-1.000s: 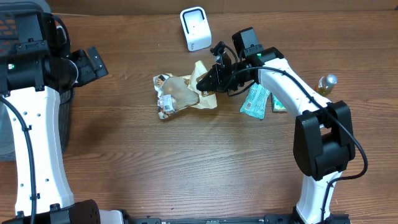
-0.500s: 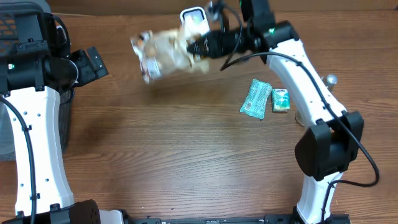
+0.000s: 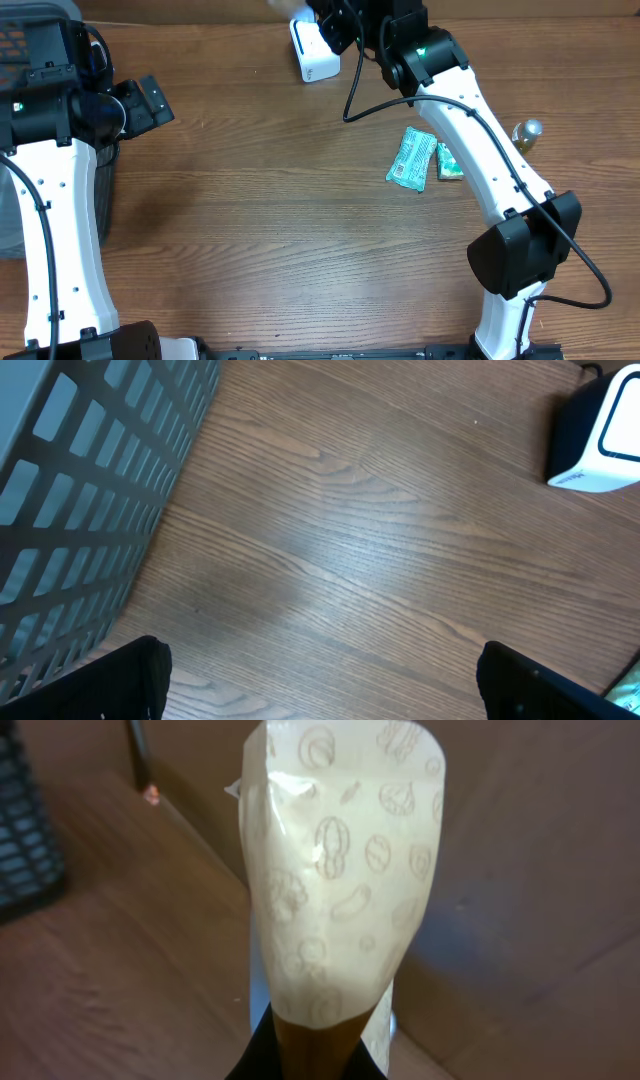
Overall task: Scan the item barcode
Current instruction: 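Hold the Pantree bag in front of the white scanner with the right gripper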
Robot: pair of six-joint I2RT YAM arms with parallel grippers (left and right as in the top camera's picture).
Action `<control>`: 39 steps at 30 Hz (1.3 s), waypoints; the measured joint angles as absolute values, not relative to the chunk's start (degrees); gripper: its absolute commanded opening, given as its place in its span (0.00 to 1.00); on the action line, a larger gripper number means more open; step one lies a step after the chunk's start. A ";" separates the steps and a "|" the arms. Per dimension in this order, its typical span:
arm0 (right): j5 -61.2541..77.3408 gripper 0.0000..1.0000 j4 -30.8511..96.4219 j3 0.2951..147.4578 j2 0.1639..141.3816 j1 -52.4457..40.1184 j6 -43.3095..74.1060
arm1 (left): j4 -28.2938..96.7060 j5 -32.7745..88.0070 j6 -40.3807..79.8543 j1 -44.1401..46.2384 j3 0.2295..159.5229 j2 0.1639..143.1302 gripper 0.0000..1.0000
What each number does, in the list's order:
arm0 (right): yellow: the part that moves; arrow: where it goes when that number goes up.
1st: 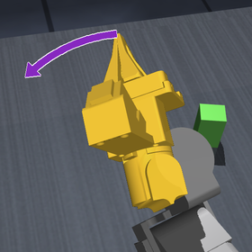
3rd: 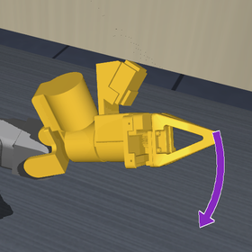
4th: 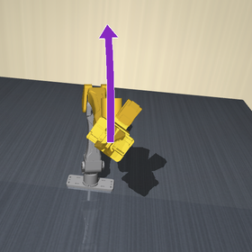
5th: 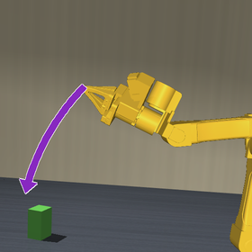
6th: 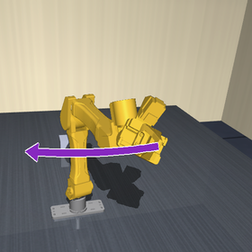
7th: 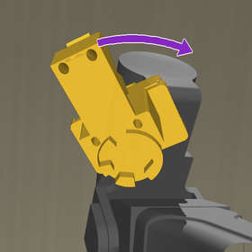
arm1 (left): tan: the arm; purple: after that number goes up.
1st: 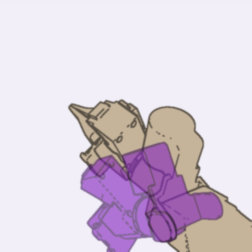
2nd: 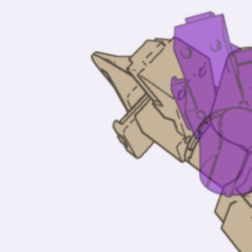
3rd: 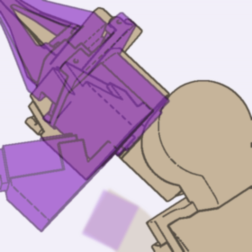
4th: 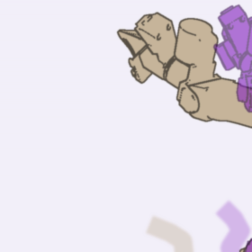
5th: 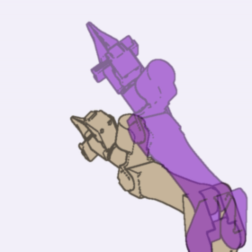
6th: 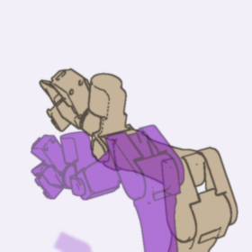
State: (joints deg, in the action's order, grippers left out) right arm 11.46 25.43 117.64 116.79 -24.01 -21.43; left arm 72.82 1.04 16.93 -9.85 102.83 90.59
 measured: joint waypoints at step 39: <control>-0.21 0.04 29.23 117.64 128.22 -24.01 -28.60 | 72.82 1.04 16.93 -9.85 102.83 90.59 1.00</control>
State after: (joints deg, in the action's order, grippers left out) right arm -0.21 29.23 117.64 128.22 -24.01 -28.60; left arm 72.82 1.04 16.93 -9.85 102.83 90.59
